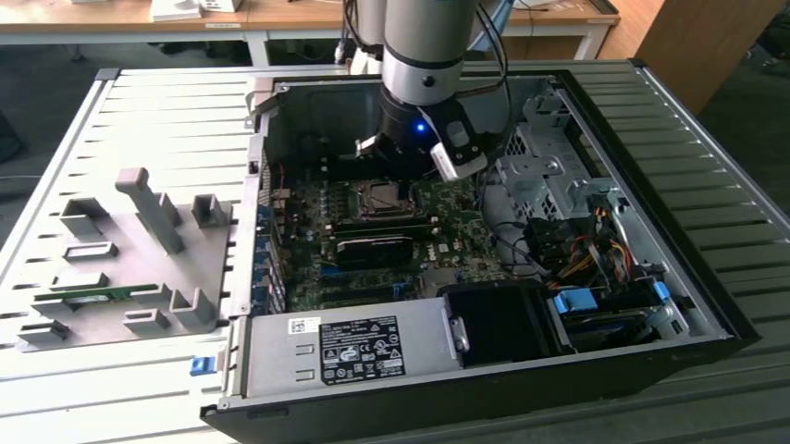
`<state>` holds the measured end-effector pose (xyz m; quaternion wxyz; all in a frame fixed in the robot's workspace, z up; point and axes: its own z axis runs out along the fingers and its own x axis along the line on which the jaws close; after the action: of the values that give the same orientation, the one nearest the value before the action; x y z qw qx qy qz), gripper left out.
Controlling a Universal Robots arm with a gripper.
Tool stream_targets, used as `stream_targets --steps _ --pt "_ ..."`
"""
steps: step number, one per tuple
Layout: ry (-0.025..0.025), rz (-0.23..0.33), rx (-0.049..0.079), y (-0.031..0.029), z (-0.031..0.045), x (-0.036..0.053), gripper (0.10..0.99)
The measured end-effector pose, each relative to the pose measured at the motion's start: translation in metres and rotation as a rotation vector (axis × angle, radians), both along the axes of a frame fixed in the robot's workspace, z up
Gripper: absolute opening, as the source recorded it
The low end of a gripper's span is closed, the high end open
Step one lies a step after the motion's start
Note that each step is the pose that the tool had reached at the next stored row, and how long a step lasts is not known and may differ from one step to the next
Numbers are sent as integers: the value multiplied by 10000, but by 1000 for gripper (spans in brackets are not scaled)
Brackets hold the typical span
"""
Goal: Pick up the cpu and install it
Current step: 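Install the second cpu locking lever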
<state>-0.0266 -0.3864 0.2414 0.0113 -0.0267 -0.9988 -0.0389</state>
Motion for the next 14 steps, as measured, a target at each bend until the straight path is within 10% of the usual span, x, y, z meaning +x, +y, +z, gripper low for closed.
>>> stream_targets --steps 14 --pt "0 1 -1 -77 -71 -200 122"
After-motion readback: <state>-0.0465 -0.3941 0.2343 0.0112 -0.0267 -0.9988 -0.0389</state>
